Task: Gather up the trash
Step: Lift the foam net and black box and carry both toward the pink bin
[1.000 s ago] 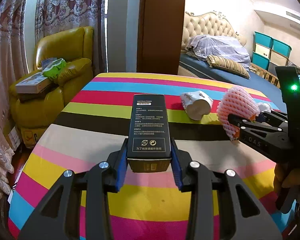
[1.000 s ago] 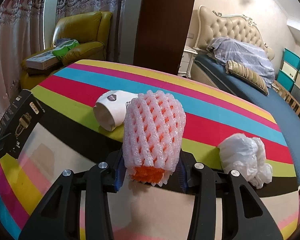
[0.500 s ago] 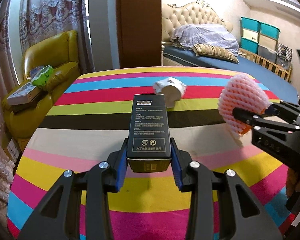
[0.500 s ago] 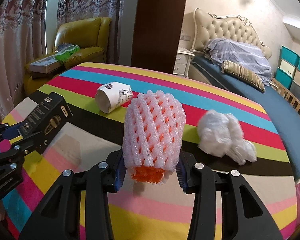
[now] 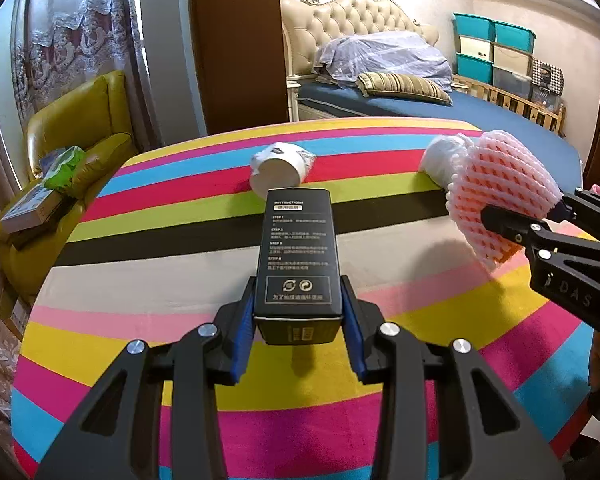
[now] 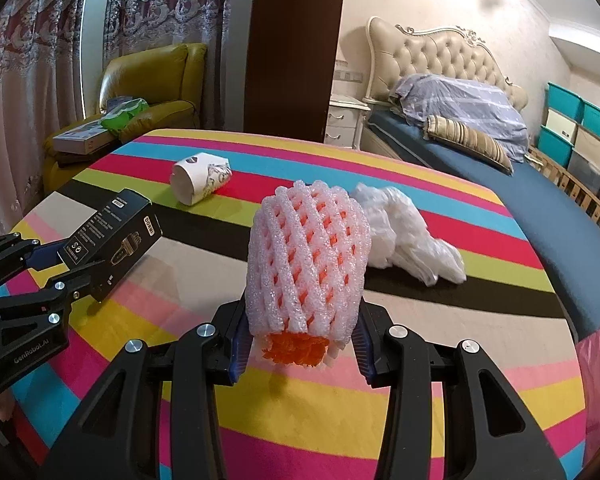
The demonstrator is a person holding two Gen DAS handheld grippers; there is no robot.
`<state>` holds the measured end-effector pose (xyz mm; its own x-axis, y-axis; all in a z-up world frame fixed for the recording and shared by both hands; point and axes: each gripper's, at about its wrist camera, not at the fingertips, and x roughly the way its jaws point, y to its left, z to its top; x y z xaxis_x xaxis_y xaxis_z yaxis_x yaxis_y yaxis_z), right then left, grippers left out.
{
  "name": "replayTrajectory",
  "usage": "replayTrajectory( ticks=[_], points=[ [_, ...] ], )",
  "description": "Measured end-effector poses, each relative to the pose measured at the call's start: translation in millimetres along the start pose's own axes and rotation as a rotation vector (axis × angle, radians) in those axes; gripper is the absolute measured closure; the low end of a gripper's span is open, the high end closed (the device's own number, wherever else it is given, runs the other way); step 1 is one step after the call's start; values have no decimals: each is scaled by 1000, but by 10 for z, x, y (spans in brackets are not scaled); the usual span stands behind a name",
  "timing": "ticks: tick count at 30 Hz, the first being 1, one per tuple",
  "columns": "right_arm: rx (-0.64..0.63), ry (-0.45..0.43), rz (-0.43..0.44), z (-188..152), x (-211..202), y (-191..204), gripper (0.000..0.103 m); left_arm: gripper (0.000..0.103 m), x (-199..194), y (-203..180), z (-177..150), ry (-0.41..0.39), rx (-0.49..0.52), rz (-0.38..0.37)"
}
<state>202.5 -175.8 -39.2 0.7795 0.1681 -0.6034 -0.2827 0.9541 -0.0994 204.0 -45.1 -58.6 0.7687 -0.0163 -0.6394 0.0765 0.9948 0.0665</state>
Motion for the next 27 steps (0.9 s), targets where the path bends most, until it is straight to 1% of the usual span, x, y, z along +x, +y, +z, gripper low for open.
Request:
replayTrajectory(
  ticks=[8, 17, 22, 27],
  points=[
    [18, 5, -5, -62, -44, -71, 62, 66, 50, -48, -78, 23, -2, -7],
    [11, 0, -23, -120, -119, -103, 62, 66, -31, -167, -39, -5, 25, -25],
    [23, 1, -27, -202, -200, -181, 62, 66, -46, -255, 39, 0, 38, -60],
    [62, 8, -52, -308, -262, -393, 62, 65, -46, -483, 121, -7, 95, -96]
  ],
)
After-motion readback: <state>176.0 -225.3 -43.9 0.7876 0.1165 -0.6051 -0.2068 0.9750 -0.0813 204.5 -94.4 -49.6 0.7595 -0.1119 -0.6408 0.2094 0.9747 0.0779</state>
